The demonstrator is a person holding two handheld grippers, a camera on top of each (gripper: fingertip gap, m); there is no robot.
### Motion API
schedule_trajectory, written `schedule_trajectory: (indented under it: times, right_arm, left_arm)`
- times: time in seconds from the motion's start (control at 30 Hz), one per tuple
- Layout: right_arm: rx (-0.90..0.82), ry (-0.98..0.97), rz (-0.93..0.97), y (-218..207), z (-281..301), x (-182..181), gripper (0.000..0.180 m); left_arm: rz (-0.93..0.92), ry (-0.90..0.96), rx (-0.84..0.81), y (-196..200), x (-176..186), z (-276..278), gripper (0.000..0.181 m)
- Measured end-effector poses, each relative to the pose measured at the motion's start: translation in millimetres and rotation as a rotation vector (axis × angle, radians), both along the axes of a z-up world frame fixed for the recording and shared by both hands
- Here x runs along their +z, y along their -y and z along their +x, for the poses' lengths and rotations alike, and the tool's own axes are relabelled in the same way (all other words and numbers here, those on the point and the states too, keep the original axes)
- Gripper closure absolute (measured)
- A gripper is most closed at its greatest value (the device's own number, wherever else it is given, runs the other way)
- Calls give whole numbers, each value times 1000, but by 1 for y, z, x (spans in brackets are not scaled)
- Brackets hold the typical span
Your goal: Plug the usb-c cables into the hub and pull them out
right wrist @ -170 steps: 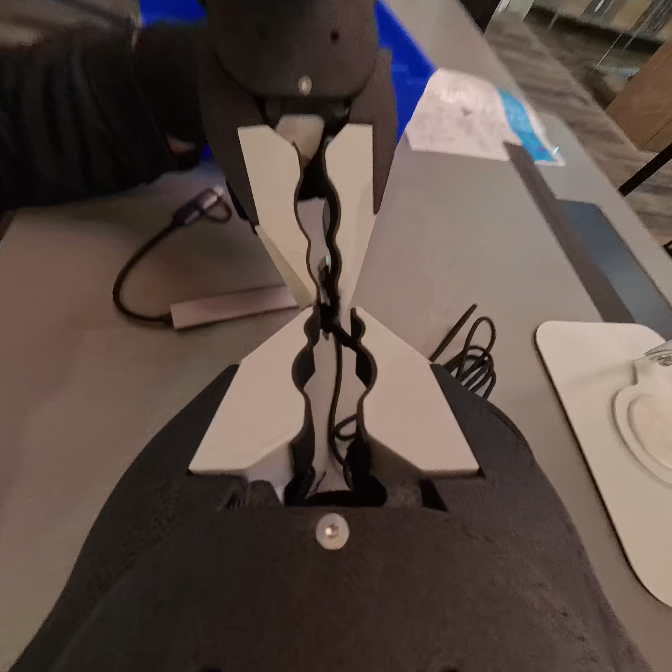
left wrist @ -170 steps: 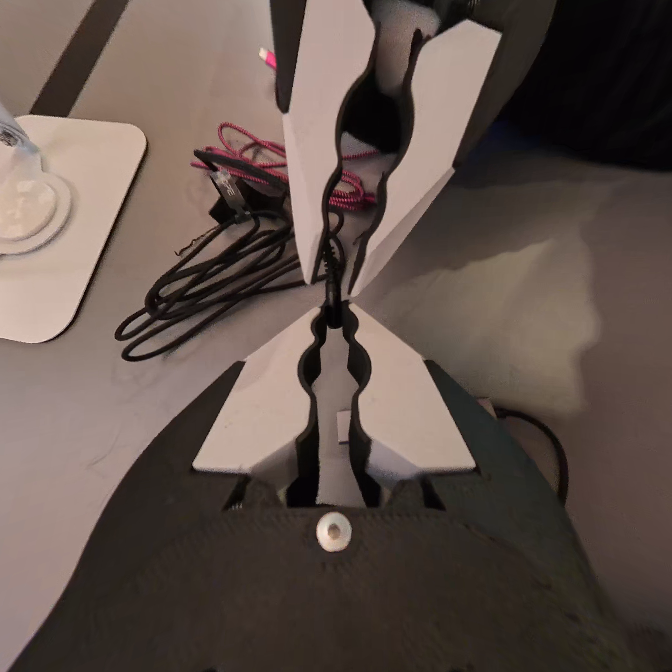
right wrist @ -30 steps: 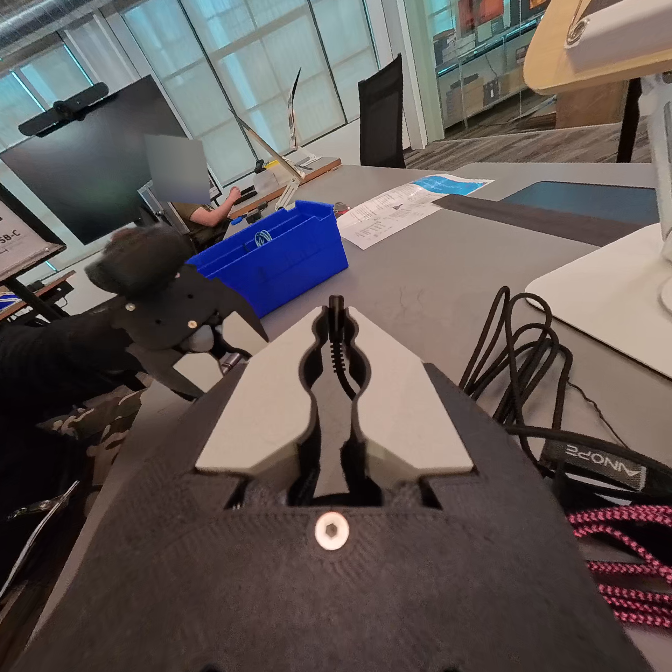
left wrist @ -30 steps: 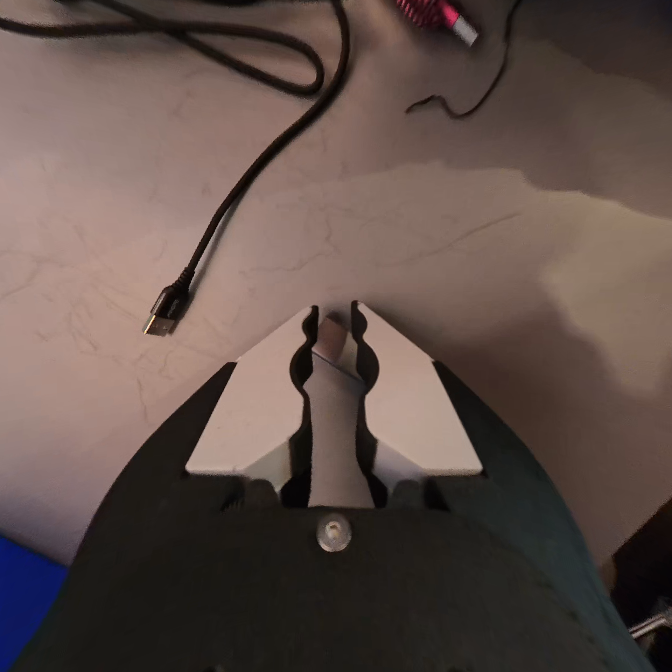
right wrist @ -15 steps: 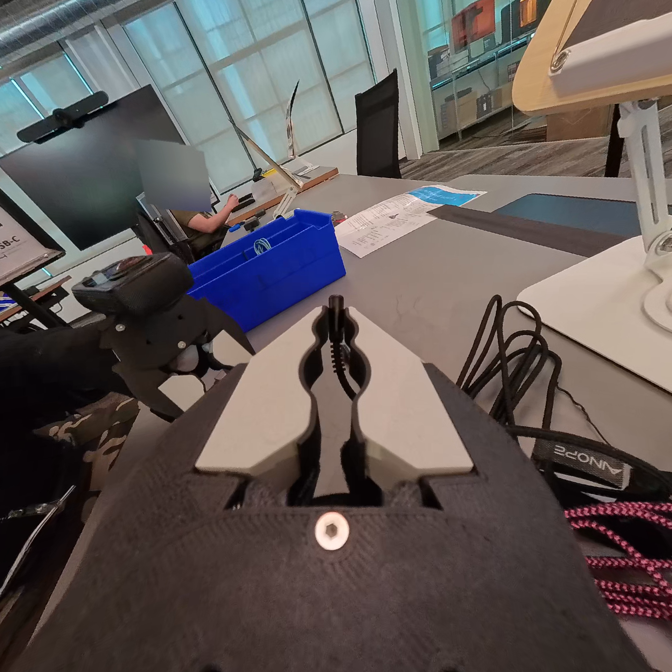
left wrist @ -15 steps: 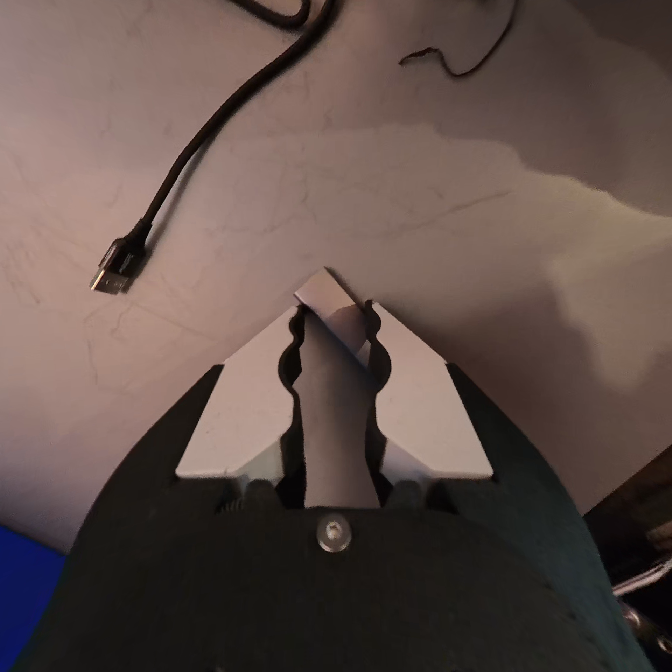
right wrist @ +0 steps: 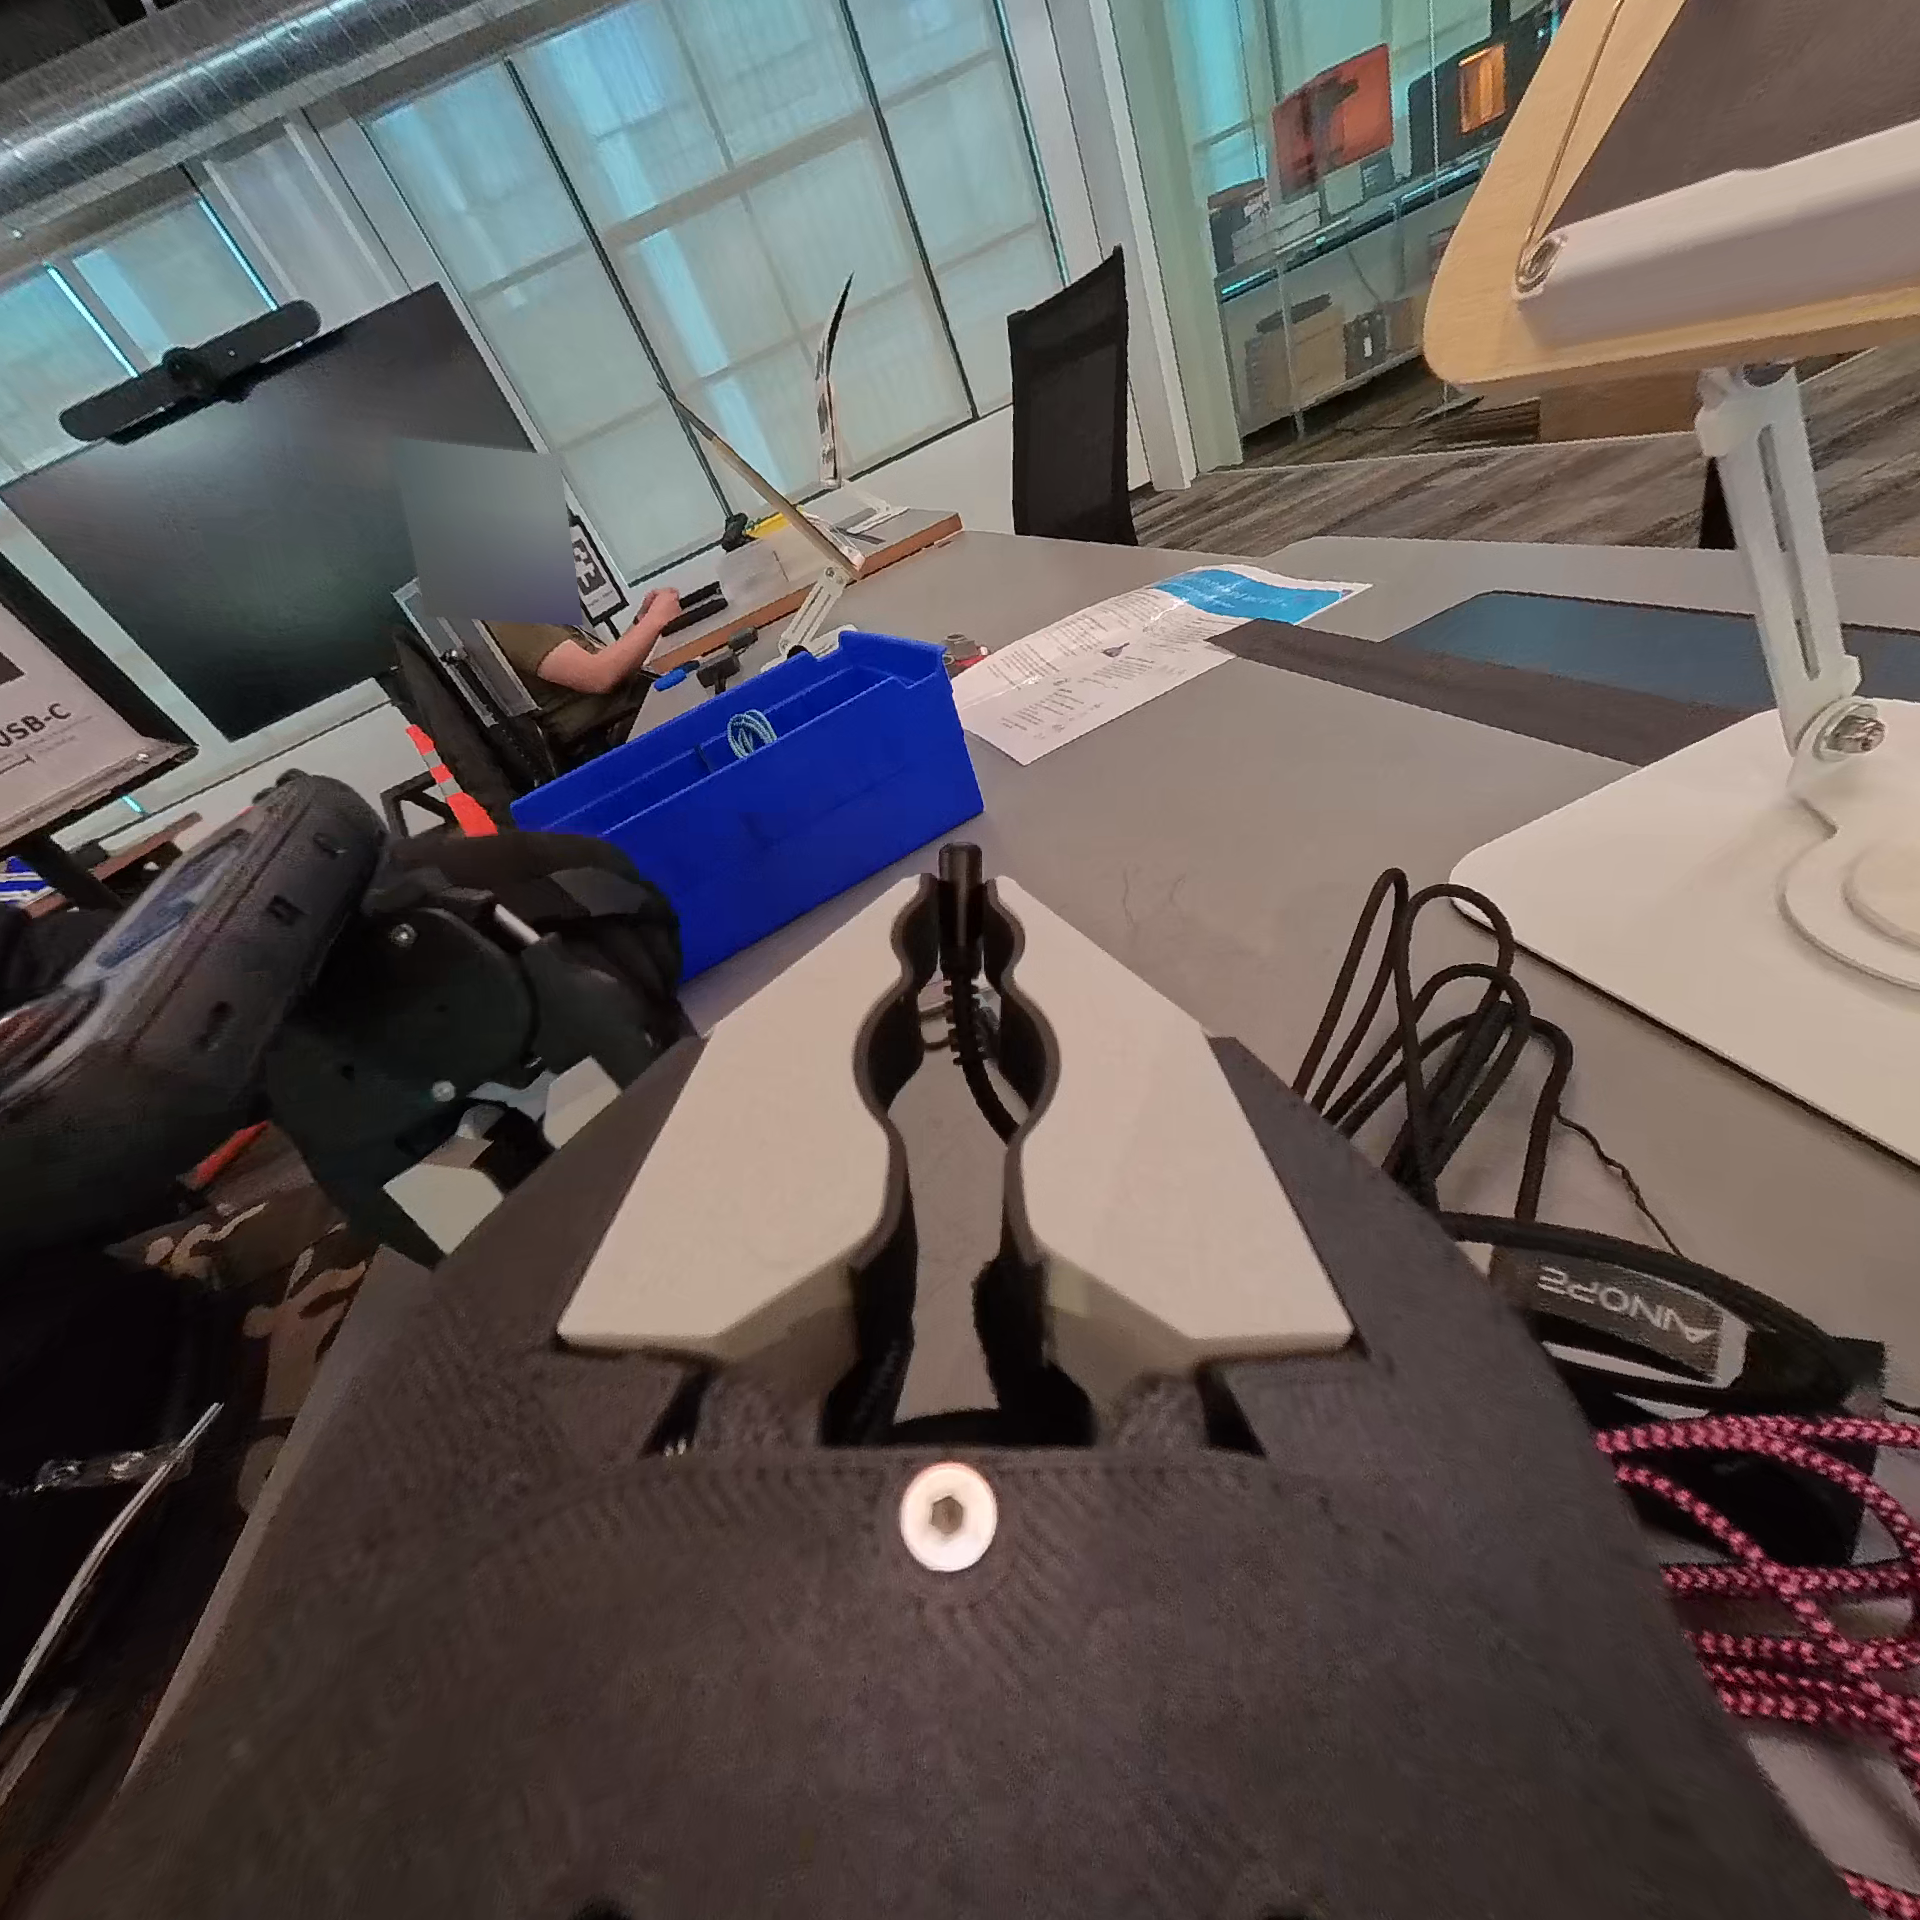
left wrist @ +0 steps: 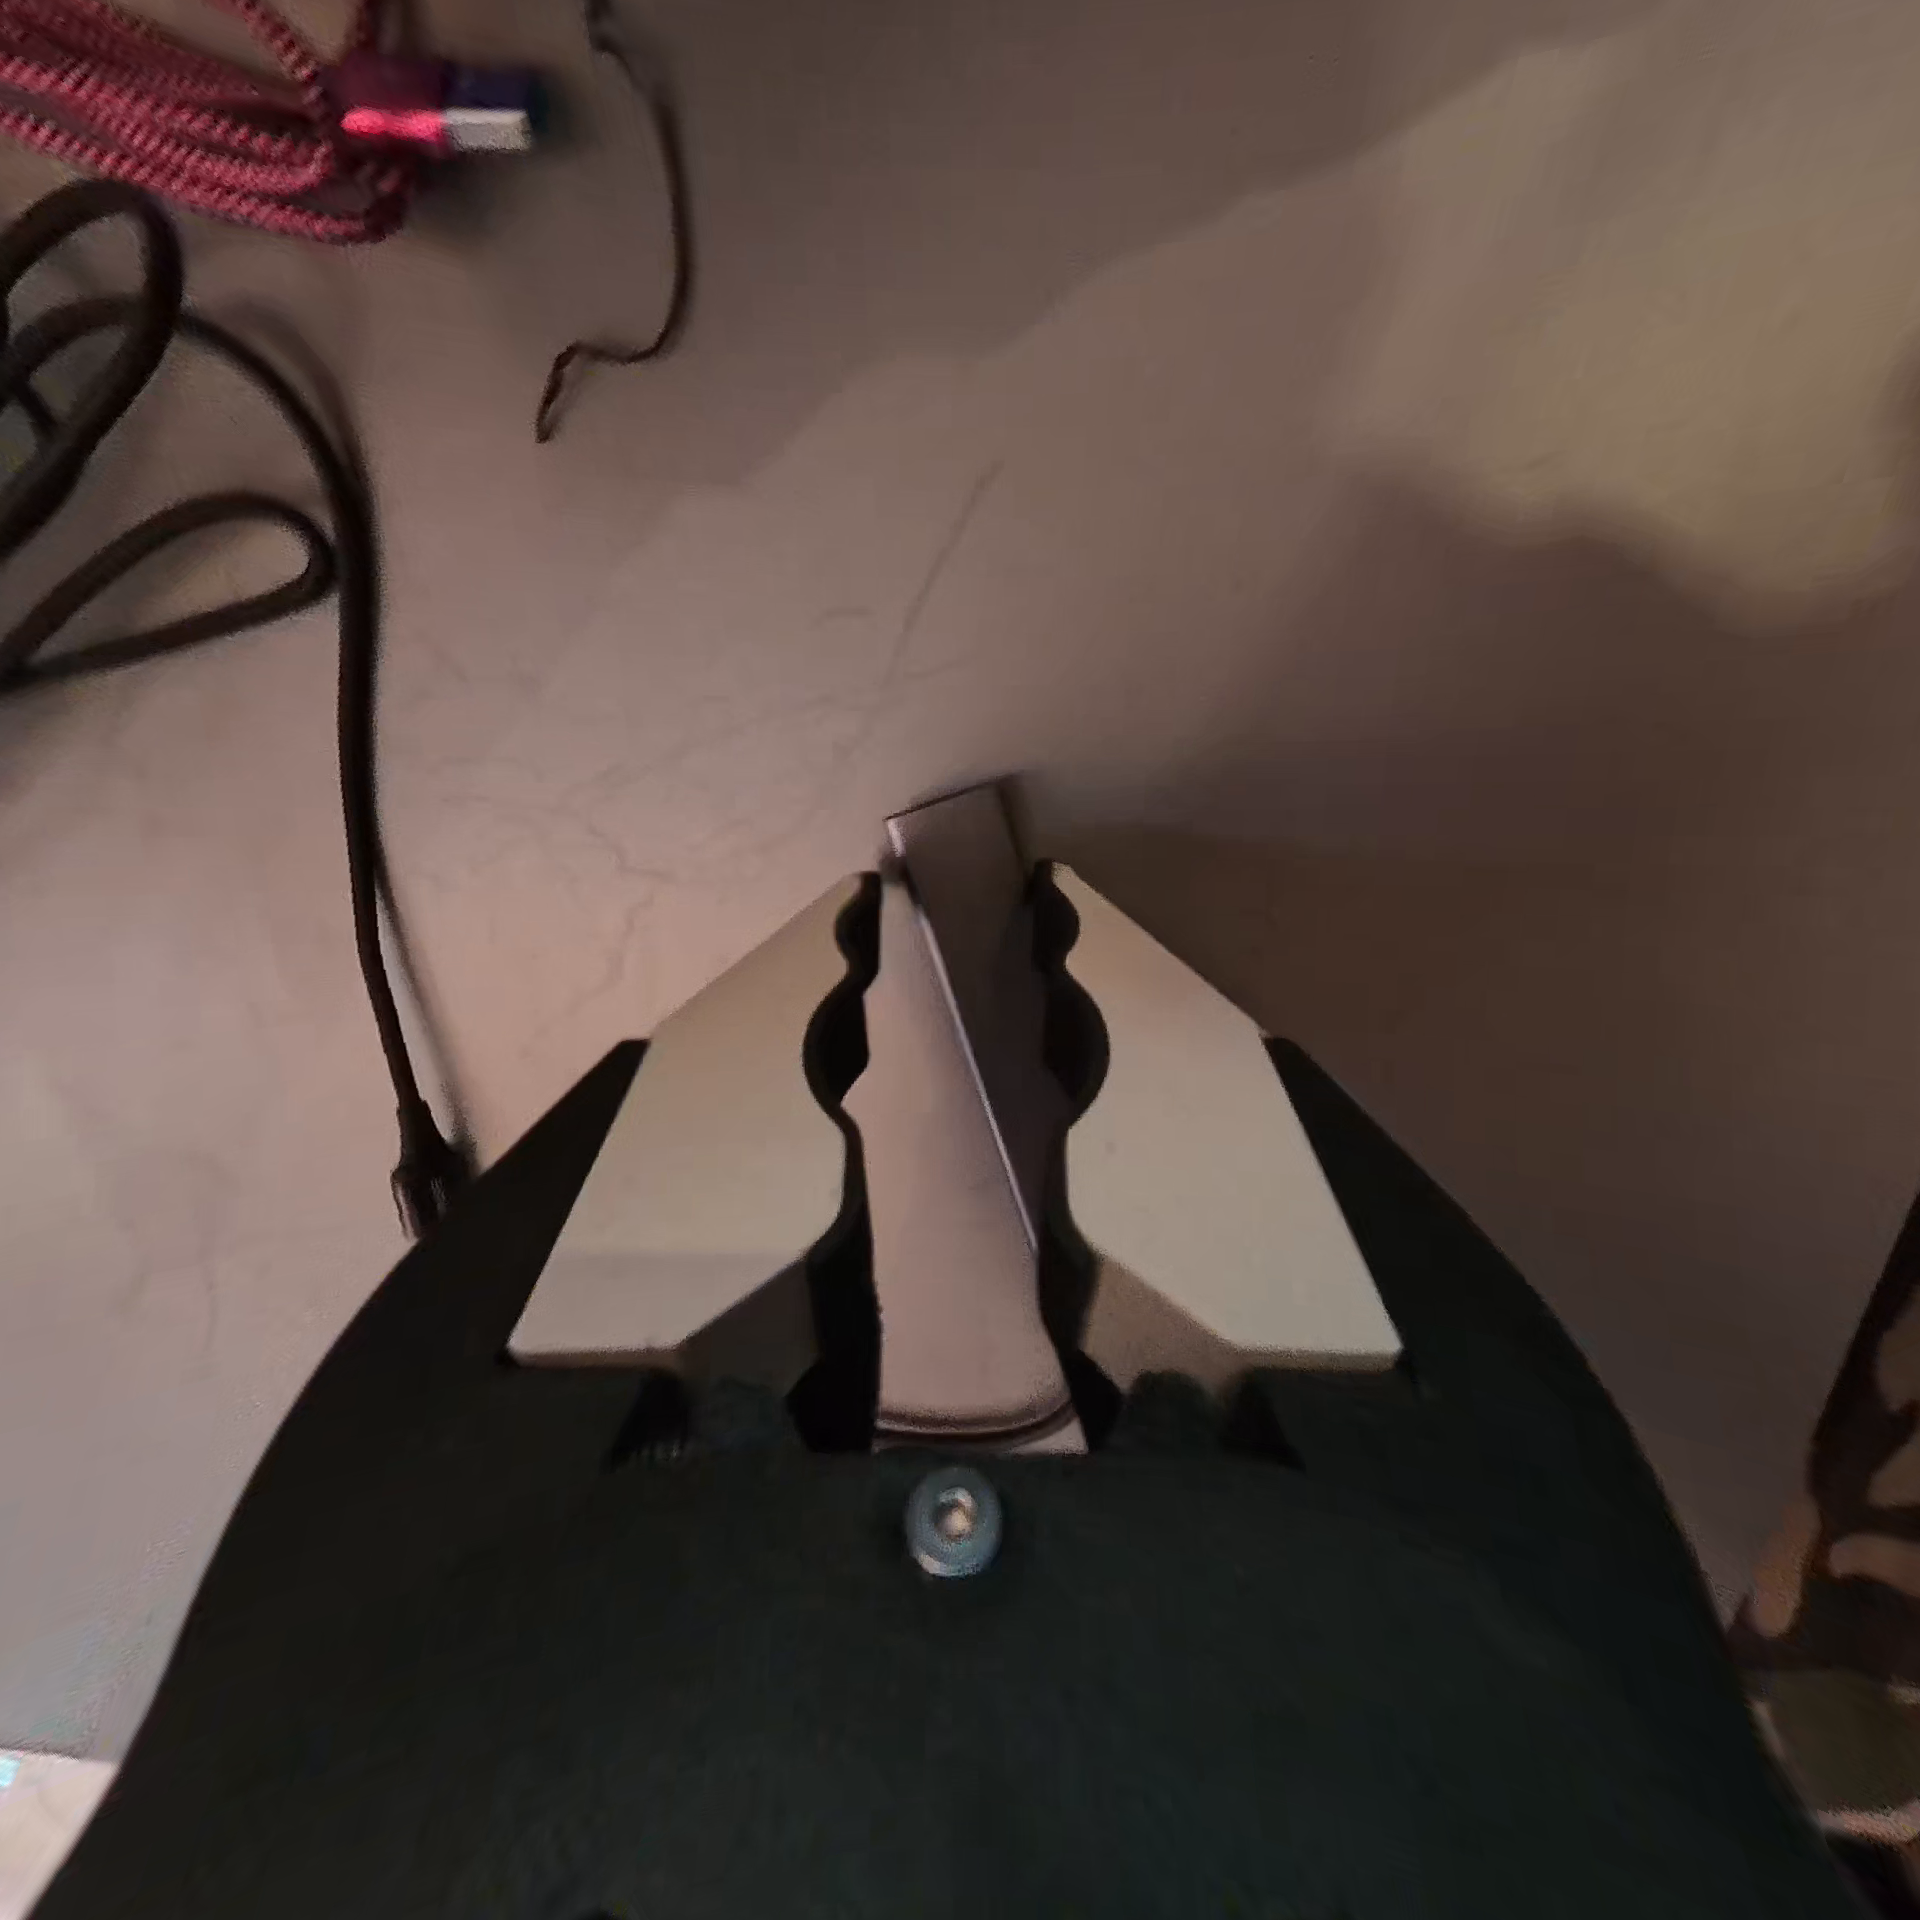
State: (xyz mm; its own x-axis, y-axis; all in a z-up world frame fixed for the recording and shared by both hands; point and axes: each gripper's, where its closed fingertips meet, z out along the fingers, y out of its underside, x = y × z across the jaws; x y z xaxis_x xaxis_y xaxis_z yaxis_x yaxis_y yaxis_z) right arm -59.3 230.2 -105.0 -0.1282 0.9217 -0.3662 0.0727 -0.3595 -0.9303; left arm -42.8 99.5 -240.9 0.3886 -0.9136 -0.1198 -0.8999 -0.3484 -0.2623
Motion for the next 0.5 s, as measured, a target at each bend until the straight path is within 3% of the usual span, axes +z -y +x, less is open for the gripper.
schedule_trajectory:
  times: [0.07, 0.17, 0.3, 0.5]
  right_arm:
    - [-5, -6, 0, -1, 2, 2, 175]
    - [-7, -11, -2, -2, 2, 3, 175]
    - [-3, 0, 2, 0, 0, 0, 175]
    - [-1, 4, 9, 2, -1, 1, 175]
  left_arm:
    - [25, 19, 91, -4, 1, -3, 141]
    - [35, 55, 221, -5, 0, -2, 140]
    - [29, 119, 346, -3, -1, 6, 160]
    - [129, 108, 352, -7, 0, 2, 160]
